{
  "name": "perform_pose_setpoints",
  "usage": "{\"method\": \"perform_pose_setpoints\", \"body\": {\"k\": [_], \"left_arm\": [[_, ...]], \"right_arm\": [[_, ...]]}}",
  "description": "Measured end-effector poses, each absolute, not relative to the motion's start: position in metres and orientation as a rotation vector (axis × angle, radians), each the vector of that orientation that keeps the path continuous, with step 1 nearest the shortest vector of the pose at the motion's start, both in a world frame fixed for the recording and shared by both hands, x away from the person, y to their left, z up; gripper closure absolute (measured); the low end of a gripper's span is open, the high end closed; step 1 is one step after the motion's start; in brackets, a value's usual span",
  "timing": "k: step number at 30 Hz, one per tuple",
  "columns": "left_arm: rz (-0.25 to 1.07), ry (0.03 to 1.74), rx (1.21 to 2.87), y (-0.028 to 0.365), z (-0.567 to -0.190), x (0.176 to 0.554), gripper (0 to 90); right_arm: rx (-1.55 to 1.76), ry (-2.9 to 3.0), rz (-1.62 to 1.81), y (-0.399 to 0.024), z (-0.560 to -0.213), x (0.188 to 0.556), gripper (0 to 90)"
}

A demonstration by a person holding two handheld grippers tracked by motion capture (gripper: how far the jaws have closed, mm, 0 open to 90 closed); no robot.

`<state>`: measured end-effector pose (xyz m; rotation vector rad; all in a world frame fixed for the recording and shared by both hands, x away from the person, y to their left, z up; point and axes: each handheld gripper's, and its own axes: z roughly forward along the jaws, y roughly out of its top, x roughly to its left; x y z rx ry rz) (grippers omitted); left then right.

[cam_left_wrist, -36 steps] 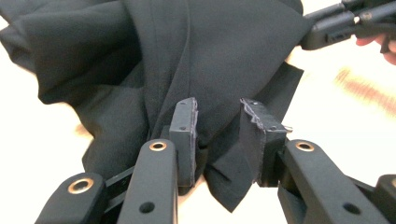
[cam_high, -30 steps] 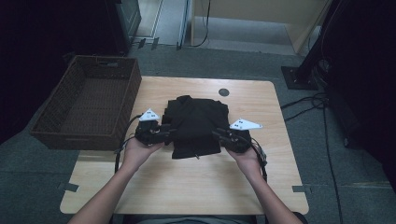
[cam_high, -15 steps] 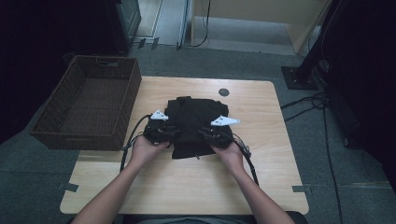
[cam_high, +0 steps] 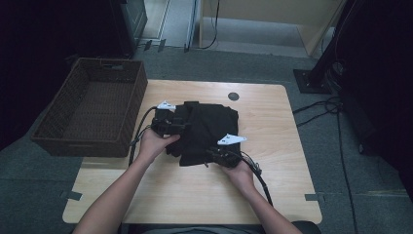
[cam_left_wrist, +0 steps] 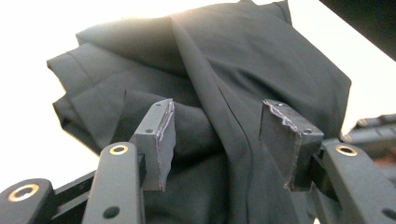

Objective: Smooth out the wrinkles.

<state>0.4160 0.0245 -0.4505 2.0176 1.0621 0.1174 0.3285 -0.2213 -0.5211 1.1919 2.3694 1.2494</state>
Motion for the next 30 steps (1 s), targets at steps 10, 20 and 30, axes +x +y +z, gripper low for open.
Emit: {"method": "perform_pose_setpoints", "body": {"k": [10,20,30], "left_arm": [[0.086,1.054,2.058,0.028,-0.470,0.419,83.0],[0.048,1.024,2.062,0.037,-0.470,0.419,89.9],[0.062,1.058,2.049,0.072,-0.475,0.403,90.0]], "right_arm": [[1.224,2.166,1.415,-0.253,-0.471,0.342,67.6],[1.477,2.037,1.293,-0.283,-0.481,0.416,52.3],[1.507,2.119,1.147,-0.286,-0.500,0.422,89.9]]}}
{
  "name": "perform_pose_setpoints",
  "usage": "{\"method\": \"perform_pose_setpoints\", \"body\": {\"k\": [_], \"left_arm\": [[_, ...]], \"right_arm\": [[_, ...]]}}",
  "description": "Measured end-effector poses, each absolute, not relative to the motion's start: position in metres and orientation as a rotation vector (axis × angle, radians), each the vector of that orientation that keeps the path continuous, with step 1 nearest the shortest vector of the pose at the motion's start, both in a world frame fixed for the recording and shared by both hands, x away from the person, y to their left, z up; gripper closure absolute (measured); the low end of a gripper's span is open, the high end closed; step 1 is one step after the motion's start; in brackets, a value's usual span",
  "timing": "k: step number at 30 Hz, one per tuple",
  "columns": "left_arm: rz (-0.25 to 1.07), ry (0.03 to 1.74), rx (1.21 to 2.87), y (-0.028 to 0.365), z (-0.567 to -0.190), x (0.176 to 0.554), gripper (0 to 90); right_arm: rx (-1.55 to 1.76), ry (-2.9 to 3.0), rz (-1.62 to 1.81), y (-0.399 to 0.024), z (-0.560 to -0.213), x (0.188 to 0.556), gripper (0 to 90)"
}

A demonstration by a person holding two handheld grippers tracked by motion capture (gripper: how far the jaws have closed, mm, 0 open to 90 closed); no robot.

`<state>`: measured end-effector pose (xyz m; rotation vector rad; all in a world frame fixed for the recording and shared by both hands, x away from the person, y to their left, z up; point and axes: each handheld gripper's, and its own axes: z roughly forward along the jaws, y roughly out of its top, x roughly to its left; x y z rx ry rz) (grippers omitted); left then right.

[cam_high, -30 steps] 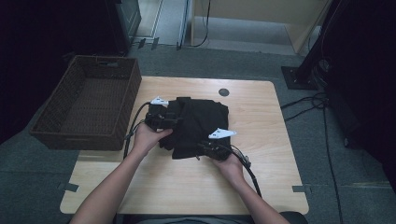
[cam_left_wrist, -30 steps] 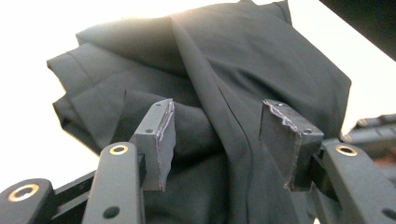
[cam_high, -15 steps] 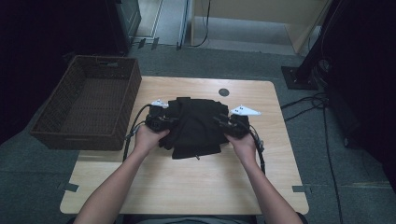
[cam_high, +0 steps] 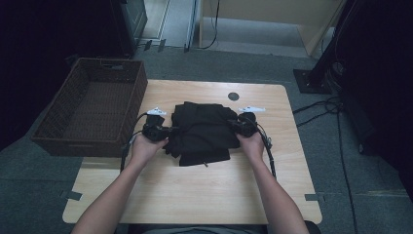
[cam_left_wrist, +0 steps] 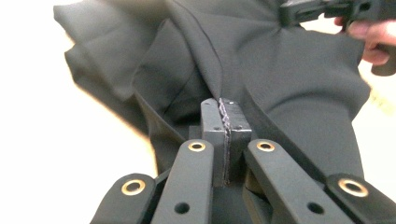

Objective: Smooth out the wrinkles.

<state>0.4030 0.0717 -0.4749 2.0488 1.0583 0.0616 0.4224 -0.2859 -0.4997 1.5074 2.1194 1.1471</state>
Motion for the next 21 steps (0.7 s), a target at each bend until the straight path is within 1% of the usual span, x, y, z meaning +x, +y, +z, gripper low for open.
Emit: {"method": "perform_pose_setpoints", "body": {"k": [1,2,3,4,5,6,8,9,11,13,17,21], "left_arm": [[0.079,1.077,2.052,0.076,-0.476,0.402,89.0],[0.080,1.092,2.042,0.080,-0.477,0.402,86.2],[0.065,1.105,2.025,0.083,-0.476,0.402,80.3],[0.068,1.123,2.006,0.085,-0.473,0.403,71.9],[0.078,1.119,1.996,0.087,-0.469,0.403,68.0],[0.091,1.109,1.983,0.086,-0.464,0.404,66.6],[0.109,1.102,1.970,0.083,-0.454,0.408,61.1],[0.111,1.100,1.963,0.081,-0.449,0.412,59.4],[0.116,1.089,1.961,0.073,-0.442,0.419,57.0],[0.115,1.064,1.970,0.064,-0.437,0.426,56.8],[0.069,0.999,1.996,0.040,-0.433,0.438,68.7],[0.055,1.003,2.078,0.016,-0.452,0.450,72.1]], "right_arm": [[1.493,2.107,1.084,-0.289,-0.498,0.420,89.9],[1.496,2.098,1.062,-0.294,-0.498,0.418,88.2],[1.506,2.096,1.076,-0.300,-0.498,0.417,84.4],[1.517,2.088,1.093,-0.304,-0.496,0.415,82.4],[1.515,2.079,1.123,-0.308,-0.493,0.414,81.0],[1.502,2.065,1.150,-0.309,-0.489,0.413,80.3],[1.461,2.052,1.173,-0.306,-0.481,0.412,78.0],[1.448,2.053,1.189,-0.303,-0.477,0.412,75.7],[1.423,2.061,1.216,-0.294,-0.471,0.414,74.9],[1.395,2.068,1.242,-0.283,-0.466,0.415,76.0],[1.371,2.104,1.265,-0.257,-0.466,0.417,78.8],[1.349,2.176,1.261,-0.232,-0.476,0.417,78.9]]}}
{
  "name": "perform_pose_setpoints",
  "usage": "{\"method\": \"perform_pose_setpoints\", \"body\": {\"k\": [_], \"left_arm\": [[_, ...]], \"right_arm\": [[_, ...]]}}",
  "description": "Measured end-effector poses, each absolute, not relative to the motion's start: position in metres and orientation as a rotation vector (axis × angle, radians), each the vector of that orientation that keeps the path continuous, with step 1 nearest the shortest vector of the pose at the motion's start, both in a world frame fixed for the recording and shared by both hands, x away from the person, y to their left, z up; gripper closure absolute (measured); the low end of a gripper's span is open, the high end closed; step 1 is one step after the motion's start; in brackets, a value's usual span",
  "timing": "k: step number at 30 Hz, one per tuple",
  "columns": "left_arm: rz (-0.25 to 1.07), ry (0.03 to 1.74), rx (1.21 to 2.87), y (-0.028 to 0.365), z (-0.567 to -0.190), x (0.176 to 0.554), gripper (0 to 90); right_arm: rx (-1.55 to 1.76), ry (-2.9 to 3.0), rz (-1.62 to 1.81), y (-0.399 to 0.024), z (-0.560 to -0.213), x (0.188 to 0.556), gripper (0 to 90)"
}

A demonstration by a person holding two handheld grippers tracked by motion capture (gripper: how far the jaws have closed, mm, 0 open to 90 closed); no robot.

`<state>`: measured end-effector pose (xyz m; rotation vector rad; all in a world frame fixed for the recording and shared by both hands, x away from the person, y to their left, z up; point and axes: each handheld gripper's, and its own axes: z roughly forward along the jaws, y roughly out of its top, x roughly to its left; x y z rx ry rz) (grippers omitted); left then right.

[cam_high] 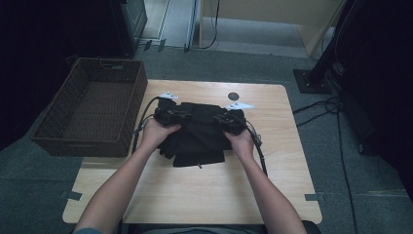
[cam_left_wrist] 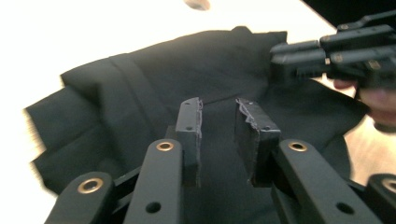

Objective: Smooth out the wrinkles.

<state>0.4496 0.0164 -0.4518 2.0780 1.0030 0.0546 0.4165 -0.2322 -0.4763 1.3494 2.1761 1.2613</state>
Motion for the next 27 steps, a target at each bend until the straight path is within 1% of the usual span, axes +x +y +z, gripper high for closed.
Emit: {"method": "perform_pose_setpoints", "body": {"k": [3,7,12,14,16,20,25,27], "left_arm": [[0.080,1.043,2.156,0.014,-0.470,0.455,72.1],[0.150,1.106,2.188,0.030,-0.484,0.456,71.9],[0.175,1.242,2.116,0.066,-0.490,0.457,69.7],[0.188,1.278,2.112,0.076,-0.491,0.457,69.7],[0.163,1.282,2.075,0.081,-0.488,0.456,69.8],[0.172,1.218,2.030,0.076,-0.469,0.456,69.4],[0.179,1.150,2.034,0.060,-0.453,0.468,63.6],[0.167,1.149,2.034,0.055,-0.451,0.477,59.3]], "right_arm": [[1.318,2.237,1.184,-0.219,-0.491,0.415,78.4],[1.312,2.252,1.131,-0.219,-0.508,0.413,77.9],[1.299,2.237,1.105,-0.228,-0.510,0.412,78.5],[1.291,2.233,1.084,-0.232,-0.510,0.410,77.9],[1.316,2.234,1.089,-0.239,-0.509,0.410,77.0],[1.300,2.217,1.110,-0.242,-0.500,0.411,74.1],[1.293,2.170,1.163,-0.243,-0.487,0.422,66.9],[1.299,2.150,1.185,-0.247,-0.486,0.430,64.4]]}}
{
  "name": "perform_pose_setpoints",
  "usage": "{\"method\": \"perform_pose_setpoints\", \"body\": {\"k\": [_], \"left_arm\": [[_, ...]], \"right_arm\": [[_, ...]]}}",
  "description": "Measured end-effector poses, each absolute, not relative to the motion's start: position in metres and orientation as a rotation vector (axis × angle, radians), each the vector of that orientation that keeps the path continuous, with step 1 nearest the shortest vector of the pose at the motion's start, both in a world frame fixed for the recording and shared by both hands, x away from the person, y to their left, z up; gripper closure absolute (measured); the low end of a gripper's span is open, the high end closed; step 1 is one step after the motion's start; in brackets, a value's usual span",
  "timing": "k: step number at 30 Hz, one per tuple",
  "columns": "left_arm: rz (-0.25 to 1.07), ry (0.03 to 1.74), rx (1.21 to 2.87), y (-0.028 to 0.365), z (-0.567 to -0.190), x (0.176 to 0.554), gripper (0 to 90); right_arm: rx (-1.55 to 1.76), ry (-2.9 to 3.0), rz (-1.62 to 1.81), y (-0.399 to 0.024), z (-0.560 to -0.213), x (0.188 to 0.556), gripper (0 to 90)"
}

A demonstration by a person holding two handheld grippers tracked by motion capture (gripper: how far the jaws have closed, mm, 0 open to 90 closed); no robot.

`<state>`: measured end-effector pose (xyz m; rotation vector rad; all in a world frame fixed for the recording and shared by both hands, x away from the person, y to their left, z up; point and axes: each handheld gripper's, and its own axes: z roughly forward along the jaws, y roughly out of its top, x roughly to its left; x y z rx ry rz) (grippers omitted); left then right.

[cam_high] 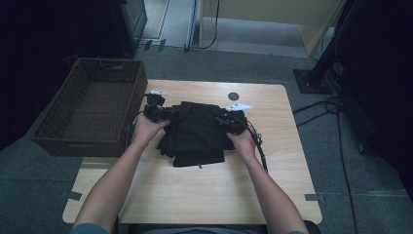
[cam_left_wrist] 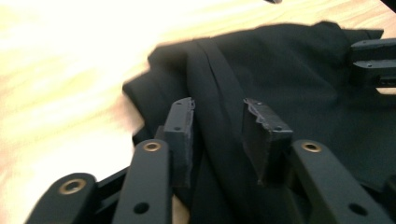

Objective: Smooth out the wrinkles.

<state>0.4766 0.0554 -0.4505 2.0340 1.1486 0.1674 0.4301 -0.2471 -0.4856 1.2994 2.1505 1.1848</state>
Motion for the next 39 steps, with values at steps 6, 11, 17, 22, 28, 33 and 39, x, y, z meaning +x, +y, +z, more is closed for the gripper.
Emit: {"method": "perform_pose_setpoints", "body": {"k": [6,11,17,22,28,33,39], "left_arm": [[0.134,1.148,2.029,0.041,-0.450,0.498,51.1],[0.100,1.153,2.060,0.024,-0.467,0.509,49.4],[0.085,1.134,2.141,0.017,-0.496,0.497,58.0],[0.058,1.115,2.143,0.015,-0.495,0.472,58.2],[0.052,1.047,2.145,0.016,-0.488,0.431,55.8],[0.088,1.054,2.088,0.014,-0.472,0.436,50.6],[0.109,1.054,2.097,-0.002,-0.470,0.463,46.1]], "right_arm": [[1.379,2.081,1.223,-0.257,-0.484,0.454,54.6],[1.430,2.130,1.168,-0.247,-0.493,0.474,55.0],[1.425,2.183,1.082,-0.241,-0.507,0.469,68.5],[1.394,2.186,1.117,-0.250,-0.509,0.446,69.2],[1.350,2.203,1.154,-0.262,-0.511,0.397,65.4],[1.354,2.171,1.222,-0.270,-0.498,0.386,54.8],[1.391,2.112,1.221,-0.268,-0.488,0.413,49.5]]}}
